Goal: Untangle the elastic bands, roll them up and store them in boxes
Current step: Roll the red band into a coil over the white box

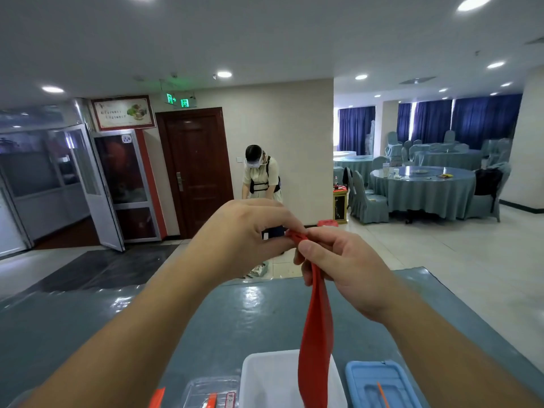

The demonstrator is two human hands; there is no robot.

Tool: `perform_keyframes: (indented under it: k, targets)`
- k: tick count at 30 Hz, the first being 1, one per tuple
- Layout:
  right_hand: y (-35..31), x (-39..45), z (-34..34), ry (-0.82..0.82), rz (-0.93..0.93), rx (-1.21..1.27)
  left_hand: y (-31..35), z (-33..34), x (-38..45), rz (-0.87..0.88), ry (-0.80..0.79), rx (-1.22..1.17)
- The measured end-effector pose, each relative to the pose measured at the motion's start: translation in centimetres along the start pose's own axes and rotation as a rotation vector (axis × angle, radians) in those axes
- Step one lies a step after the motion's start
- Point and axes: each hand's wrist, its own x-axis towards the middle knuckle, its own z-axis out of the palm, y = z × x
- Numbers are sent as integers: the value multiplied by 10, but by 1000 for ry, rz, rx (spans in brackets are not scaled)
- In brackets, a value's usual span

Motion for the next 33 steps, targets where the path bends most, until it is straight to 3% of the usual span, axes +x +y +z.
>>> perform_keyframes:
  k: [13, 20, 26, 29, 33]
  targets:
    - [2, -6, -8, -42, 6, 69, 3, -1, 1, 3, 9, -26]
    - [-5, -6, 2, 143, -69, -58, 1, 10, -3, -52, 293, 1]
    - [-13, 0, 9, 181, -101, 75, 11, 45, -15, -140, 578, -32]
    - [-20, 5, 15, 235, -111, 179, 20, 59, -14, -151, 617, -57]
    - [-27, 7, 12, 263, -91, 240, 18, 57, -13, -118, 531, -114]
